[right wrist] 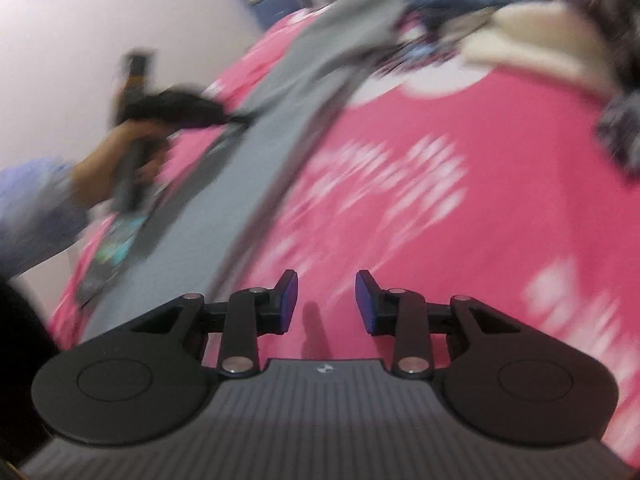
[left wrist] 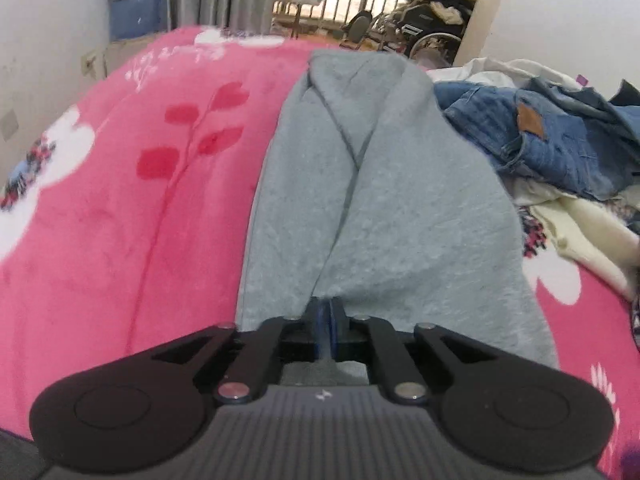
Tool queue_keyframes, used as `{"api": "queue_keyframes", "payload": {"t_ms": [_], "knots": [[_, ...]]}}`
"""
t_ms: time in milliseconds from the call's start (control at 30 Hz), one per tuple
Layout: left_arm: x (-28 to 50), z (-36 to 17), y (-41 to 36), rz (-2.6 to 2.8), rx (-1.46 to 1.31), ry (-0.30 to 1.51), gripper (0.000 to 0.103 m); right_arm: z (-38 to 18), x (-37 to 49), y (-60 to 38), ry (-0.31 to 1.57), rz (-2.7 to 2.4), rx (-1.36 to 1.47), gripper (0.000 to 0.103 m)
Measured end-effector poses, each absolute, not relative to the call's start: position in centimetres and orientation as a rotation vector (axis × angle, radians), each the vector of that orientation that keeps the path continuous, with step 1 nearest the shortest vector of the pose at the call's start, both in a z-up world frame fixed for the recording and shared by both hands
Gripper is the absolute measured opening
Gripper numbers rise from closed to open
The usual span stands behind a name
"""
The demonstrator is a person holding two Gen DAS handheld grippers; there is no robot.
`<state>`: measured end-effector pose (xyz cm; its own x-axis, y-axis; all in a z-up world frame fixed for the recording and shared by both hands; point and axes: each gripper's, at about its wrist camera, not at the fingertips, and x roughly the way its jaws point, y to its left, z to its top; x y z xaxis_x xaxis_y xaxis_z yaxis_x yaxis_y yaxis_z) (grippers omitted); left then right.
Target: Fold clothes
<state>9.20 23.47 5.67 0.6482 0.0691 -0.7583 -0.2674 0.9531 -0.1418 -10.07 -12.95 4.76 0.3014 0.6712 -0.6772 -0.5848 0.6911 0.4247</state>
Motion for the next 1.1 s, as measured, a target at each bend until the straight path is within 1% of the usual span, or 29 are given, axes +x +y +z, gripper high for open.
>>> {"api": "queue_keyframes", "payload": {"t_ms": [33,67,100,167,233,300,367,433,533,567,633,667,700,733,767,833,933,1033,1100], "knots": [[9.0,6.4,23.5,0.186,-0.251,0.814,0.027,4.9,-8.4,-13.4,0.935,0.808,0.093,0.033],[8.8,7.1,23.7,0.179,-0.255,0.781,0.032,5.1,-6.6,-13.7,0.918,0.78,0.08,0.033],[9.1,7.6,24.0,0.171,-0.268,0.752,0.032,5.1,-4.9,-14.0,0.896,0.754,0.066,0.034],[10.8,8.4,25.1,0.143,-0.316,0.708,0.034,4.9,-1.4,-14.4,0.844,0.701,0.011,0.046],[13.7,8.0,27.3,0.113,-0.45,0.675,0.035,4.4,2.4,-14.4,0.823,0.677,-0.051,0.046],[16.7,6.8,30.0,0.089,-0.67,0.655,0.034,4.1,5.7,-14.3,0.85,0.716,-0.043,0.046],[20.0,5.5,32.1,0.089,-0.828,0.688,0.033,4.4,8.2,-13.8,0.886,0.751,-0.023,0.046],[23.2,4.6,33.0,0.062,-0.823,0.728,0.033,5.1,9.9,-12.7,0.916,0.793,-0.034,0.046],[27.6,3.1,33.8,0.066,-0.78,0.808,0.037,5.9,11.3,-10.7,0.937,0.861,-0.034,0.047],[28.6,2.4,34.1,0.085,-0.8,0.823,0.037,5.8,11.7,-10.0,0.944,0.884,-0.017,0.049],[30.3,1.4,34.4,0.098,-0.835,0.831,0.037,5.0,12.6,-8.6,0.969,0.921,0.015,0.049],[31.1,1.0,34.4,0.098,-0.85,0.836,0.033,4.3,13.0,-7.9,0.985,0.935,0.032,0.049],[31.7,0.8,34.3,0.109,-0.855,0.832,0.026,3.5,13.4,-7.1,1.003,0.948,0.052,0.049],[31.9,1.1,34.1,0.15,-0.838,0.806,0.007,2.8,13.7,-6.4,1.014,0.955,0.057,0.049],[31.9,1.5,33.8,0.193,-0.817,0.777,0.005,2.1,13.8,-5.8,1.013,0.952,0.041,0.049],[31.4,3.3,33.4,0.268,-0.755,0.706,0.005,1.1,13.8,-4.7,1.005,0.948,0.015,0.049],[30.8,6.8,33.6,0.355,-0.645,0.619,0.005,1.4,13.2,-4.5,0.976,0.959,-0.011,0.052],[32.7,8.8,35.0,0.384,-0.538,0.656,0.005,1.5,13.1,-4.4,0.973,0.984,-0.054,0.052],[34.4,8.4,35.3,0.377,-0.437,0.734,0.005,1.7,13.2,-4.4,0.98,0.994,-0.066,0.053]]}}
